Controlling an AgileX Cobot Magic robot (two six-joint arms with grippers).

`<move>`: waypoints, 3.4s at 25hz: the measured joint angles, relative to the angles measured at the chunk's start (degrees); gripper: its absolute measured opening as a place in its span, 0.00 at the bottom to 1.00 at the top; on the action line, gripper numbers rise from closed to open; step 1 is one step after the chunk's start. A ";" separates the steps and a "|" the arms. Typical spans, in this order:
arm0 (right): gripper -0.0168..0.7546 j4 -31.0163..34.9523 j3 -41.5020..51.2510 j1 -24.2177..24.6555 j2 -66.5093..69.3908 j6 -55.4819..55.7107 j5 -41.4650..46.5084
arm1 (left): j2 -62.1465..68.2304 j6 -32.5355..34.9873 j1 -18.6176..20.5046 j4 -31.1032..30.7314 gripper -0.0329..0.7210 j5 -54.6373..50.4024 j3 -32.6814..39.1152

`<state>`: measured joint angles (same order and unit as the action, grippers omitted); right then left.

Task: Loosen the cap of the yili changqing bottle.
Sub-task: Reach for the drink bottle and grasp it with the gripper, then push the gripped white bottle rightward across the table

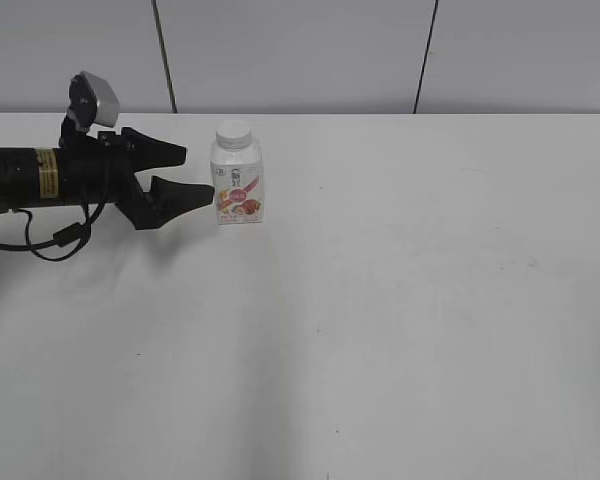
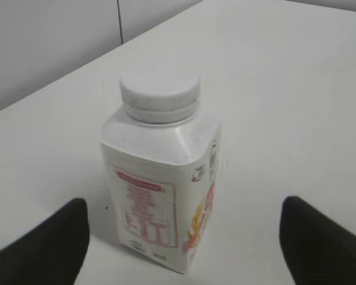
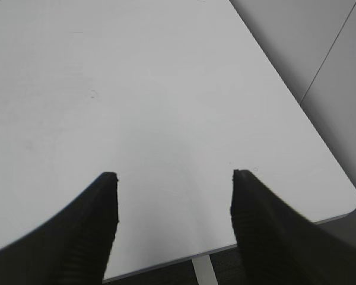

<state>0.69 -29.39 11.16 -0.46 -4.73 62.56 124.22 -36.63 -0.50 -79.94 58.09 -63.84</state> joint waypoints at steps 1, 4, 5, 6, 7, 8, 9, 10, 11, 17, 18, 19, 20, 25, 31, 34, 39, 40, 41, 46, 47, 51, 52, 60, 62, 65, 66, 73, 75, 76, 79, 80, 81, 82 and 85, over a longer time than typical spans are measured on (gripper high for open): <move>0.64 0.00 0.00 0.00 0.00 0.00 0.00 | 1.23 -0.37 0.00 -0.65 0.83 0.00 -1.65; 0.64 0.00 0.00 0.00 0.00 0.00 0.00 | 4.23 -1.26 0.04 -2.79 0.83 0.14 -5.82; 0.64 0.00 0.00 0.00 0.00 0.00 0.00 | 5.57 -1.41 0.04 -3.64 0.83 0.27 -7.51; 0.64 0.00 0.00 0.00 0.00 0.00 0.00 | 6.70 -1.56 0.04 -4.43 0.83 0.41 -8.67; 0.64 0.00 0.00 0.00 0.00 0.00 0.00 | 7.59 -1.85 0.07 -5.33 0.83 0.49 -10.02; 0.64 0.00 0.00 0.00 0.00 0.00 0.00 | 8.58 -2.09 0.07 -5.99 0.83 0.53 -11.25; 0.64 0.00 0.00 0.00 0.00 0.00 0.00 | 9.53 -2.38 0.11 -6.52 0.83 0.53 -12.22; 0.64 0.00 0.00 0.00 0.00 0.00 0.00 | 10.47 -2.61 0.11 -6.93 0.83 0.53 -13.38; 0.64 0.00 0.00 0.00 0.00 0.00 0.00 | 11.22 -2.84 0.11 -7.22 0.83 0.60 -14.31; 0.64 0.00 0.00 0.00 0.00 0.00 0.00 | 14.26 -3.23 -0.16 -8.13 0.83 1.48 -18.53; 0.64 0.00 0.00 0.00 0.00 0.00 0.00 | 14.39 -3.23 -0.37 -8.13 0.83 1.56 -18.76; 0.64 0.00 0.00 0.00 0.00 0.00 0.00 | 14.45 -3.23 -0.56 -8.13 0.83 1.67 -18.96; 0.64 0.00 0.00 0.00 0.00 0.00 0.00 | 14.51 -3.30 -0.85 -8.13 0.82 1.73 -19.07; 0.64 0.00 0.00 0.00 0.00 0.00 0.00 | 14.81 -3.35 -2.17 -8.08 0.82 2.02 -19.22; 0.64 0.00 0.00 0.00 0.00 0.00 0.00 | 14.81 -3.41 -3.68 -7.71 0.80 1.97 -20.68; 0.64 0.00 0.00 0.00 0.00 0.00 0.00 | 14.93 -3.41 -4.09 -7.51 0.77 1.87 -21.17; 0.64 0.00 0.00 0.00 0.00 0.00 0.00 | 16.27 -3.41 -4.75 -7.27 0.69 1.94 -22.87; 0.64 0.00 0.00 0.00 0.00 0.00 0.00 | 16.42 -3.41 -4.87 -7.27 0.68 1.95 -22.87; 0.64 0.00 0.00 0.00 0.00 0.00 0.00 | 16.56 -3.41 -4.92 -7.13 0.67 1.95 -22.96; 0.64 0.00 0.00 0.00 0.00 0.00 0.00 | 17.21 -3.41 -4.92 -6.30 0.62 2.46 -23.34; 0.64 0.00 0.00 0.00 0.00 0.00 0.00 | 17.28 -3.41 -4.92 -6.15 0.61 2.62 -23.34; 0.64 -0.69 0.00 0.00 0.00 0.00 0.00 | 17.33 -3.53 -4.92 -6.01 0.61 2.72 -23.34; 0.64 -0.69 0.00 0.00 0.00 0.00 0.00 | 17.39 -3.98 -4.92 -6.01 0.61 2.99 -23.34; 0.64 -0.69 0.00 0.00 0.00 0.00 0.00 | 13.98 -6.72 -6.00 -7.13 0.61 4.97 -18.49; 0.64 -0.69 0.00 0.00 0.00 0.00 0.00 | 11.18 -4.24 -6.38 -5.17 0.61 5.24 -14.18; 0.64 0.00 0.00 0.00 0.00 0.00 0.00 | 6.54 0.26 -7.27 -1.52 0.61 5.66 -7.32; 0.64 0.00 0.00 0.00 0.00 0.00 0.00 | 5.39 1.45 -7.68 -0.39 0.61 5.72 -5.45; 0.64 0.00 0.00 0.00 0.00 0.00 0.00 | 2.47 11.35 -13.99 7.57 0.61 4.55 3.86; 0.64 0.00 0.00 0.00 0.00 0.00 0.00 | 2.47 13.48 -15.30 8.05 0.61 3.56 4.63; 0.64 0.00 0.00 0.00 0.00 0.00 0.00 | 2.47 14.28 -15.73 8.18 0.61 3.44 4.68; 0.64 0.00 0.00 0.00 0.00 0.00 0.00 | 2.55 15.68 -16.64 8.32 0.61 3.51 4.73; 0.64 0.00 0.00 0.00 0.00 0.00 0.00 | 2.74 15.93 -16.70 8.46 0.61 3.72 4.73; 0.64 0.00 0.00 0.00 0.00 0.00 0.00 | 3.27 16.21 -16.70 8.49 0.61 3.73 4.73; 0.64 0.00 0.00 0.00 0.00 0.00 0.00 | 3.77 16.38 -16.70 8.44 0.61 3.77 4.73; 0.64 0.00 0.00 0.00 0.00 0.00 0.00 | 5.28 16.55 -16.70 7.93 0.61 3.63 4.73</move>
<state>0.70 -29.39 11.16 -0.46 -4.73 62.56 129.50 -20.08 -17.21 -72.01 61.72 -59.12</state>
